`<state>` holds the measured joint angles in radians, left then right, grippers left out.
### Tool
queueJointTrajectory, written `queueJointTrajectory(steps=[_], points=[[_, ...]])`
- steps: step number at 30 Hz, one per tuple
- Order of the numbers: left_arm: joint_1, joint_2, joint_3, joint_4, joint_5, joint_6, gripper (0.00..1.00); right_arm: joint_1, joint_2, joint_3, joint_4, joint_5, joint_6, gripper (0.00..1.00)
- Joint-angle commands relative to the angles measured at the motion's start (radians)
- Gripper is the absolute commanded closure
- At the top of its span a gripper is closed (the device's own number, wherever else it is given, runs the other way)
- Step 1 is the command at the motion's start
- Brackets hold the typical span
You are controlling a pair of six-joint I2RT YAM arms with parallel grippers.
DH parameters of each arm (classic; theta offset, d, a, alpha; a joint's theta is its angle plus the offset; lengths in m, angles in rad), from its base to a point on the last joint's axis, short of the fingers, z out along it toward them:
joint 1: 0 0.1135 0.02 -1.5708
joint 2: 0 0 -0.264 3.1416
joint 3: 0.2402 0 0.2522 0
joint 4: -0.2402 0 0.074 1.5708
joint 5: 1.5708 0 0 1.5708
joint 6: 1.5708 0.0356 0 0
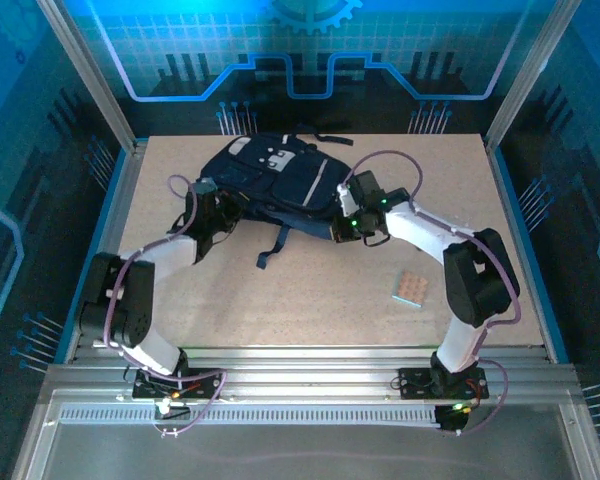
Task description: Pack books, pencil case, and school supplies into a backpack
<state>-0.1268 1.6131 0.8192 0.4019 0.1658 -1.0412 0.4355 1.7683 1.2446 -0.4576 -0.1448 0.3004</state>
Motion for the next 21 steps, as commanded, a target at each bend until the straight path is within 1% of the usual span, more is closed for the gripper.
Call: queueJointTrajectory(steps=[1, 2, 3, 4, 5, 6, 7, 10, 12, 14, 16, 17, 19, 21], points=[[0.085, 0.118, 0.142, 0.099, 0.066, 0.091, 0.99, -0.038, 0.006, 0.036, -0.166, -0.048, -0.085, 1.00], [0.086, 0.159, 0.183, 0.095, 0.079, 0.098, 0.96, -0.025, 0.008, 0.043, -0.149, -0.087, -0.081, 1.00], [0.085, 0.204, 0.237, 0.081, 0.097, 0.106, 0.88, -0.007, 0.019, 0.060, -0.138, -0.129, -0.073, 1.00], [0.085, 0.243, 0.293, 0.047, 0.113, 0.110, 0.72, 0.016, 0.033, 0.077, -0.119, -0.173, -0.063, 1.00], [0.085, 0.269, 0.339, 0.017, 0.121, 0.114, 0.49, 0.037, 0.047, 0.092, -0.095, -0.209, -0.049, 1.00], [0.086, 0.284, 0.374, -0.031, 0.117, 0.115, 0.07, 0.059, 0.065, 0.107, -0.061, -0.244, -0.022, 1.00], [0.085, 0.279, 0.390, -0.075, 0.096, 0.121, 0.01, 0.080, 0.086, 0.125, -0.026, -0.286, 0.001, 1.00], [0.076, 0.192, 0.356, -0.182, 0.021, 0.165, 0.01, 0.137, 0.149, 0.188, 0.072, -0.359, 0.092, 1.00], [0.074, 0.111, 0.300, -0.222, 0.021, 0.180, 0.01, 0.165, 0.194, 0.241, 0.122, -0.390, 0.139, 1.00], [0.070, 0.033, 0.238, -0.257, 0.025, 0.164, 0.01, 0.184, 0.233, 0.295, 0.167, -0.420, 0.190, 1.00], [0.057, -0.050, 0.166, -0.312, 0.016, 0.130, 0.01, 0.199, 0.273, 0.352, 0.235, -0.462, 0.261, 1.00], [0.047, -0.085, 0.124, -0.309, 0.006, 0.113, 0.01, 0.202, 0.285, 0.371, 0.249, -0.472, 0.281, 1.00], [0.013, -0.169, 0.024, -0.311, -0.056, 0.064, 0.04, 0.216, 0.308, 0.415, 0.268, -0.478, 0.312, 1.00], [-0.023, -0.237, -0.071, -0.303, -0.136, 0.001, 0.06, 0.228, 0.309, 0.422, 0.283, -0.478, 0.321, 1.00]])
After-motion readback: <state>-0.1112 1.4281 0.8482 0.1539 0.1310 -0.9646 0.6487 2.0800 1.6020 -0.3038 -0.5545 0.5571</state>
